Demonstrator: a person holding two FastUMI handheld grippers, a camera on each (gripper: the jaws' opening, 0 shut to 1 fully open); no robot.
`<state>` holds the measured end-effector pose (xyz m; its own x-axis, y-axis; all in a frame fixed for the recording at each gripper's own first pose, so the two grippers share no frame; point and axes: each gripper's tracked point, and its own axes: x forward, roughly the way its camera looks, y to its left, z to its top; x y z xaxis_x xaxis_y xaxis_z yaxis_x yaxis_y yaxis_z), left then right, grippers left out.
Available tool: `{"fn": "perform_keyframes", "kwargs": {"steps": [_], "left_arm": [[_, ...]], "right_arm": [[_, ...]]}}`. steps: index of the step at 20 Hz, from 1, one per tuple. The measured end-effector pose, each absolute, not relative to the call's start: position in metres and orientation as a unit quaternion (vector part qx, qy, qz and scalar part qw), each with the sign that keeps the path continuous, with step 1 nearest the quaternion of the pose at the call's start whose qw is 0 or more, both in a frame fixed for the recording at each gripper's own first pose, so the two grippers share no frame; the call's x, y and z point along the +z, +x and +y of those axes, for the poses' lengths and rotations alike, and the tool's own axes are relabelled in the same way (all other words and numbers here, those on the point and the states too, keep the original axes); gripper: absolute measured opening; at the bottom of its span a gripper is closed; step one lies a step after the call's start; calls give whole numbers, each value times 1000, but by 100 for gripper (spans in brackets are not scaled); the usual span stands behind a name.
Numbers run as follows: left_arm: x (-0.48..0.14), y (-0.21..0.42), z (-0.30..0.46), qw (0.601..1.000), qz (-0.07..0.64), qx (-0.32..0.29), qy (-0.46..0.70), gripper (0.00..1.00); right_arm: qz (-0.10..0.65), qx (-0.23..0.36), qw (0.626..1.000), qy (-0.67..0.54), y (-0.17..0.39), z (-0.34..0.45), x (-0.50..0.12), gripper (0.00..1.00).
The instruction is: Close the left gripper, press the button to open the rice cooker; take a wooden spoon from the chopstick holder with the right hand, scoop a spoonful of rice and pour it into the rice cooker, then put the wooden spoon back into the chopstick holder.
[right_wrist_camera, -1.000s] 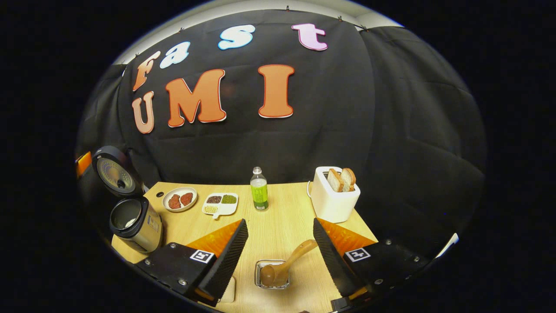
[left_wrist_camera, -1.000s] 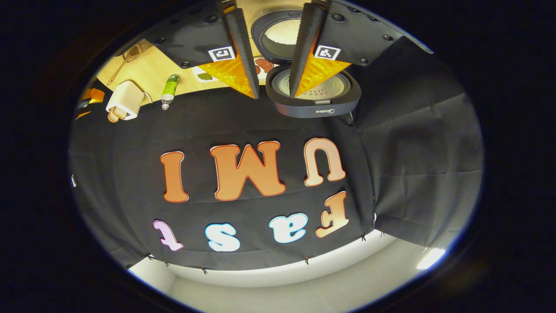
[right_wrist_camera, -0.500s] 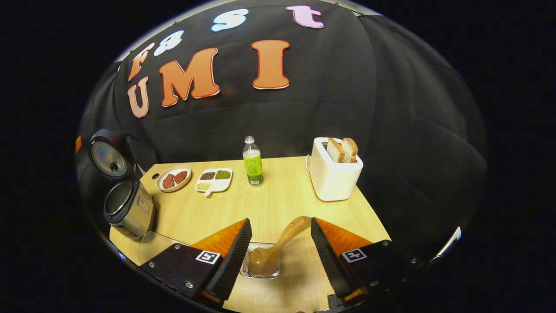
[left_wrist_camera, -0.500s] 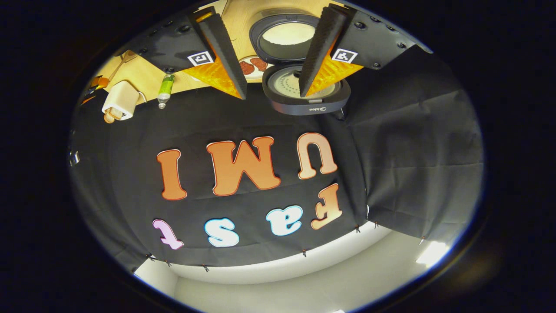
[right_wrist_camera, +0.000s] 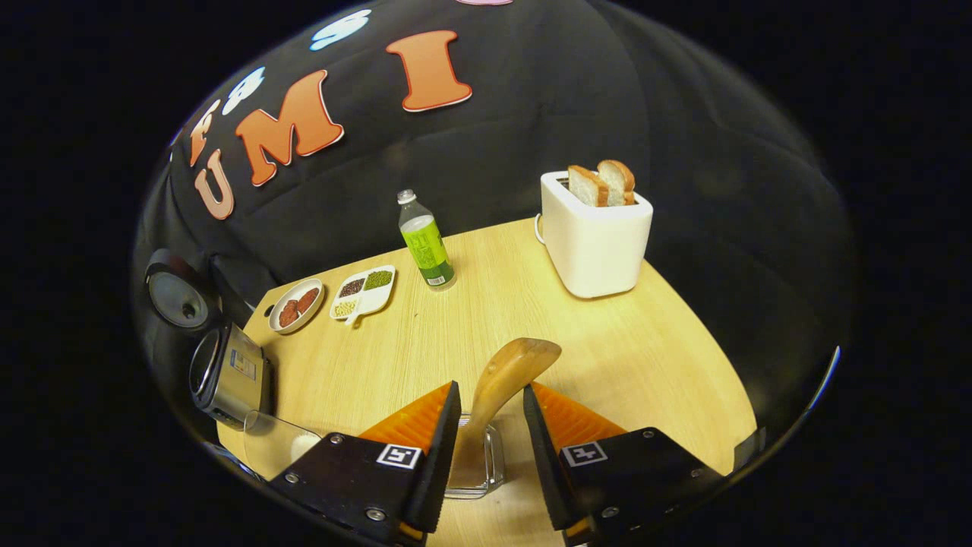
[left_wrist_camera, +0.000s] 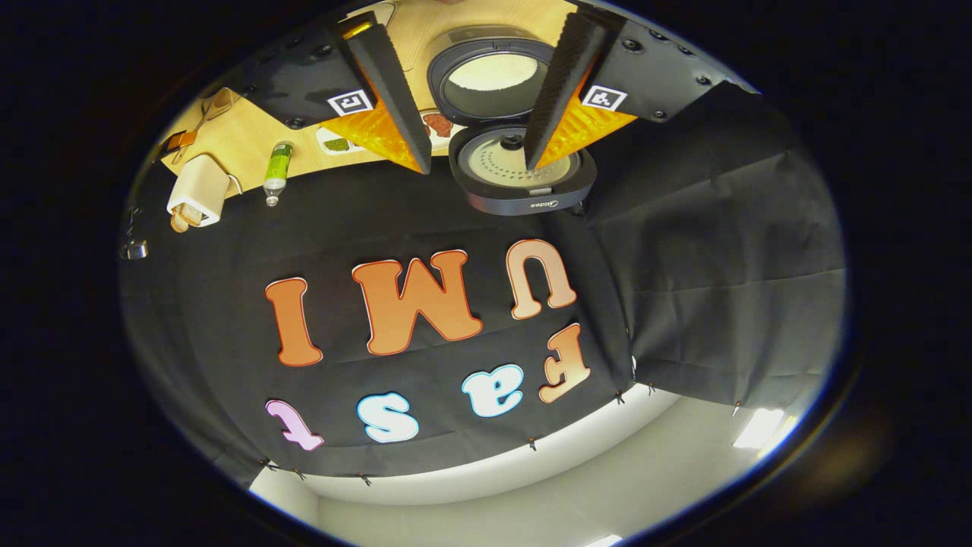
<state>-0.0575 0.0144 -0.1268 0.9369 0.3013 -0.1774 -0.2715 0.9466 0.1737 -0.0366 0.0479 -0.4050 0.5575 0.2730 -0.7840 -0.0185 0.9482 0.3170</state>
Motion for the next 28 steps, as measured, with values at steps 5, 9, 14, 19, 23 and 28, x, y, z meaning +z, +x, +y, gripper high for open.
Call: {"fn": "perform_keyframes", "kwargs": {"steps": [5, 9, 14, 19, 23, 28], "left_arm": [[-126, -62, 16, 979, 104, 156, 77, 90], [-131, -64, 14, 980, 108, 151, 73, 90], [-133, -64, 15, 982, 110, 141, 65, 98], [-139, -57, 14, 984, 115, 120, 58, 90], [-150, -50, 11, 985, 128, 108, 36, 90], [-154, -47, 13, 986, 133, 97, 35, 98]], "right_arm": [[487, 72, 856, 158, -32, 56, -420, 37], [506, 57, 834, 213, -40, 61, -421, 20], [498, 52, 836, 226, -51, 60, -409, 18], [497, 36, 838, 223, -71, 59, -399, 15], [510, 32, 830, 226, -85, 63, -394, 15], [500, 12, 835, 228, -88, 63, -392, 13]]}}
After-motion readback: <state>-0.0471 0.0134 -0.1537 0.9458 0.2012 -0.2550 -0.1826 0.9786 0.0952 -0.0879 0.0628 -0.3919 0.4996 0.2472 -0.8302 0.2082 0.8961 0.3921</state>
